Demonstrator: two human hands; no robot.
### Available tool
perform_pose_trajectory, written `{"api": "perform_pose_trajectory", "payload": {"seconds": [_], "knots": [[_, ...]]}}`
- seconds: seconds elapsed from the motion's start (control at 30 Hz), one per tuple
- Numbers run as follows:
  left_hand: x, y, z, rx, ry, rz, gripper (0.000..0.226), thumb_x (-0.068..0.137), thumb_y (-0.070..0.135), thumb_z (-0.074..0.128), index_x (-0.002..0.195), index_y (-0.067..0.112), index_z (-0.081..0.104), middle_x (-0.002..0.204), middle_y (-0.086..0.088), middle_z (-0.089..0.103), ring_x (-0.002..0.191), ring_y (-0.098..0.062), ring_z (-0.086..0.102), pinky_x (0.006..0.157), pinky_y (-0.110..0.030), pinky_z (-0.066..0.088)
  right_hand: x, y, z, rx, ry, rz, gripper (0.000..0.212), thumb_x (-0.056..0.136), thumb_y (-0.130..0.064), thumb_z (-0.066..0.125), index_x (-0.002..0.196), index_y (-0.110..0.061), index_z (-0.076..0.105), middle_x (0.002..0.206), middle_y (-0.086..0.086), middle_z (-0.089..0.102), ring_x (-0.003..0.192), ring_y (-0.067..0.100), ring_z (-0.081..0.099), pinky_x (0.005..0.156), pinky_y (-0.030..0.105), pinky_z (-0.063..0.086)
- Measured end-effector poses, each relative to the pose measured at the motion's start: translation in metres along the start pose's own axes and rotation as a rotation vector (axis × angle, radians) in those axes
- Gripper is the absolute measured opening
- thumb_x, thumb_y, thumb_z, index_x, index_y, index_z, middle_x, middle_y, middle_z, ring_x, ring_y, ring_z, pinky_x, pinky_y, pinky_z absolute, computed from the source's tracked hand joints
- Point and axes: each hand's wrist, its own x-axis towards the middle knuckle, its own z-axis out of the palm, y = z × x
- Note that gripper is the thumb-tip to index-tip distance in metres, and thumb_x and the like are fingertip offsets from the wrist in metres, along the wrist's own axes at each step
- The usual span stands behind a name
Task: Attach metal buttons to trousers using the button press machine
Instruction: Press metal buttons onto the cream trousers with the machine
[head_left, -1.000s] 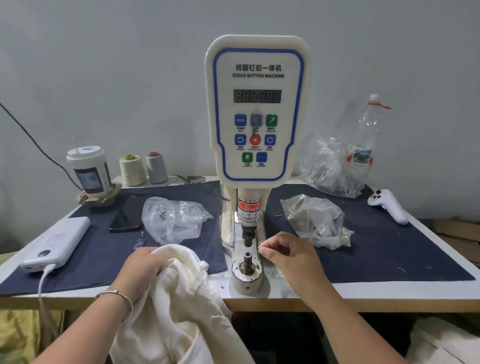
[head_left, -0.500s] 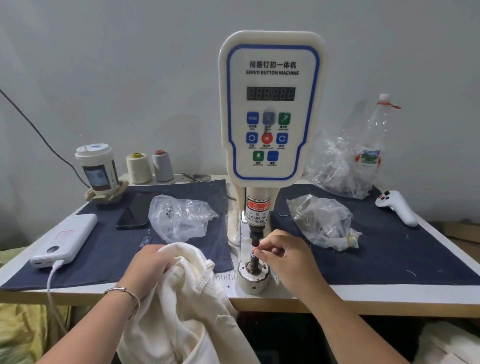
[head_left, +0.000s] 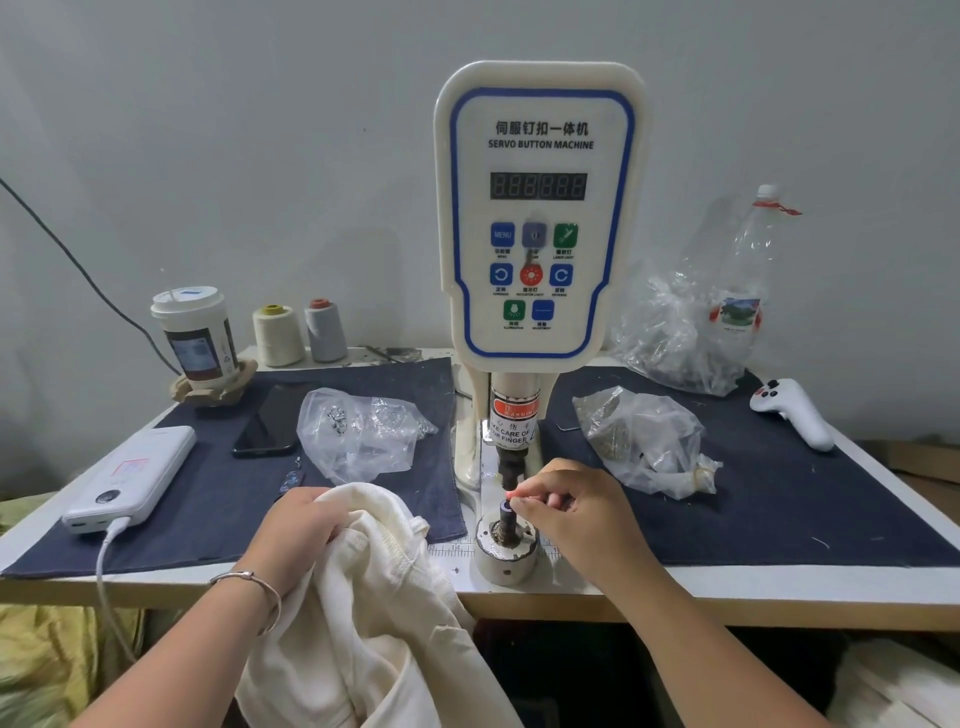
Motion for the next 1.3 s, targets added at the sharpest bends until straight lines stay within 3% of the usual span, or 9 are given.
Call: {"api": "perform_pose_trajectory", "payload": {"seconds": [0.23,0.37,0.53,0.63,0.73,0.87,1.0,1.13,1.3], "knots": [[-0.022,0.021,-0.02,-0.017,-0.102,-0.015,0.02,0.045,0.013,0.046,0.048,0.019,0.027,0.053,-0.002,0.022,0.054,-0.017,0.018,0.052,-0.029,0.015,-0.018,-0.022,-0.024,0.114,0.088,0.006,0.009,0.082,-0.008,0.071,0.075,-0.011,0.076,0.069,-0.001,0.071,0.067,0.016,0.063,0.068,0.031,0.052],[-0.051,0.05,-0.029,-0.09,-0.356,0.022,0.017,0.042,0.01,0.046,0.048,0.013,0.03,0.055,-0.004,0.024,0.053,-0.019,0.019,0.051,-0.028,0.014,-0.033,-0.054,-0.035,0.28,-0.4,0.101,0.003,0.082,-0.016,0.074,0.084,-0.017,0.076,0.079,0.002,0.074,0.069,0.012,0.064,0.07,0.024,0.053],[-0.084,0.097,-0.026,-0.148,-0.718,0.09,0.023,0.043,0.008,0.058,0.062,-0.003,0.049,0.065,-0.01,0.046,0.058,-0.022,0.042,0.053,-0.028,0.031,-0.043,-0.075,-0.034,0.185,-0.429,-0.028,0.075,0.064,-0.032,0.089,0.128,-0.042,0.052,0.12,-0.026,0.06,0.109,-0.012,0.054,0.094,0.015,0.043],[-0.092,0.11,-0.024,-0.199,-0.899,0.11,0.035,0.054,0.006,0.064,0.084,-0.009,0.055,0.08,-0.017,0.053,0.07,-0.028,0.053,0.061,-0.032,0.043,-0.045,-0.08,-0.043,0.271,-0.625,0.059,0.1,0.057,-0.03,0.09,0.14,-0.046,0.037,0.138,-0.022,0.051,0.126,-0.003,0.048,0.108,0.027,0.039],[-0.094,0.116,-0.021,-0.292,-0.931,0.106,0.031,0.059,0.005,0.067,0.088,-0.002,0.061,0.079,-0.014,0.06,0.068,-0.026,0.061,0.062,-0.029,0.051,-0.047,-0.081,-0.055,0.296,-0.81,0.071,0.063,0.064,-0.008,0.083,0.122,-0.022,0.062,0.115,0.006,0.069,0.106,0.015,0.065,0.093,0.036,0.051],[-0.09,0.115,-0.018,-0.368,-0.934,0.086,0.027,0.065,0.005,0.069,0.091,0.0,0.063,0.08,-0.013,0.065,0.07,-0.023,0.065,0.065,-0.028,0.055,-0.043,-0.064,-0.065,0.396,-0.762,0.268,0.032,0.064,-0.004,0.076,0.095,-0.006,0.073,0.093,0.013,0.071,0.086,0.024,0.067,0.081,0.039,0.053],[-0.088,0.113,-0.013,-0.337,-0.882,0.062,0.019,0.07,0.002,0.062,0.084,0.009,0.074,0.084,-0.011,0.07,0.075,-0.022,0.068,0.067,-0.029,0.056,-0.035,-0.051,-0.085,0.816,-0.913,0.428,0.033,0.076,0.002,0.07,0.109,-0.002,0.069,0.104,0.019,0.069,0.092,0.029,0.069,0.079,0.037,0.056],[-0.088,0.111,-0.003,-0.372,-0.796,0.029,0.021,0.068,0.007,0.059,0.077,0.014,0.076,0.081,-0.009,0.071,0.07,-0.019,0.068,0.06,-0.025,0.054,-0.019,-0.04,-0.09,0.792,-0.886,0.465,0.051,0.063,-0.008,0.087,0.111,-0.005,0.07,0.108,0.018,0.069,0.095,0.029,0.069,0.08,0.037,0.057],[-0.098,0.085,0.021,-0.363,-0.738,-0.063,0.032,0.082,0.036,0.074,0.096,0.008,0.079,0.092,-0.012,0.075,0.075,-0.019,0.071,0.065,-0.025,0.055,-0.022,-0.017,-0.076,0.81,-0.856,0.581,0.051,0.065,-0.01,0.084,0.112,0.003,0.069,0.115,0.024,0.065,0.097,0.031,0.067,0.086,0.038,0.056]]}}
